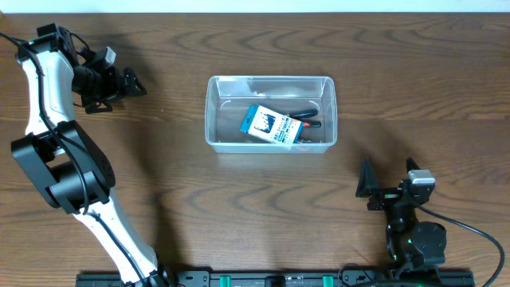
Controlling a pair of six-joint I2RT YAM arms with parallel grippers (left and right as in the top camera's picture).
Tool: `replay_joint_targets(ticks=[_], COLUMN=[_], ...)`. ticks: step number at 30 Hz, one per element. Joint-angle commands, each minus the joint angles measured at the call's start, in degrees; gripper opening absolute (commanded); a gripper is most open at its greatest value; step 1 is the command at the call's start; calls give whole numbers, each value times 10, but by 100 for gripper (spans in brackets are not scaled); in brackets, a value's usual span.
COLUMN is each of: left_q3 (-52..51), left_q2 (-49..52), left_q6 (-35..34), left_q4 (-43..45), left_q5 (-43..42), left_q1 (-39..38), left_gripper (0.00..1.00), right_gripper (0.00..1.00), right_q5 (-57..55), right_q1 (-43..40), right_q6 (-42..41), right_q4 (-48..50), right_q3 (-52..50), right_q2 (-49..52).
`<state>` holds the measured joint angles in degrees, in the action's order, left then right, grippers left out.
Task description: Pack container
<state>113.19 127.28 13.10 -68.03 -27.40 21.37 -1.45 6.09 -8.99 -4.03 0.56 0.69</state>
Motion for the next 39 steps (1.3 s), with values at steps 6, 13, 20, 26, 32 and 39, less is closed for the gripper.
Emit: replay_joint_targets(ticks=[6, 13, 20, 26, 32, 39], left_q3=[12, 12, 12, 12, 12, 12], left_q2=[-17, -17, -17, -17, -17, -17], left_q6=[1, 1, 1, 1, 1, 1], left_q4=[-2, -2, -2, -2, -2, -2], left_q5=[3, 3, 3, 3, 3, 3], left_q1=[1, 1, 1, 1, 1, 1], left_gripper=[98, 98, 98, 98, 98, 98], right_gripper=[99, 99, 99, 99, 99, 99], right_q5=[4, 5, 4, 4, 4, 4], right_q1=[4, -35, -59, -69, -69, -69], right_q6=[59, 65, 65, 65, 65, 65], right_q4=[-2, -2, -2, -2, -2, -2], right_q3=[-2, -2, -2, -2, -2, -2], right_q2=[-3, -3, -3, -3, -3, -3])
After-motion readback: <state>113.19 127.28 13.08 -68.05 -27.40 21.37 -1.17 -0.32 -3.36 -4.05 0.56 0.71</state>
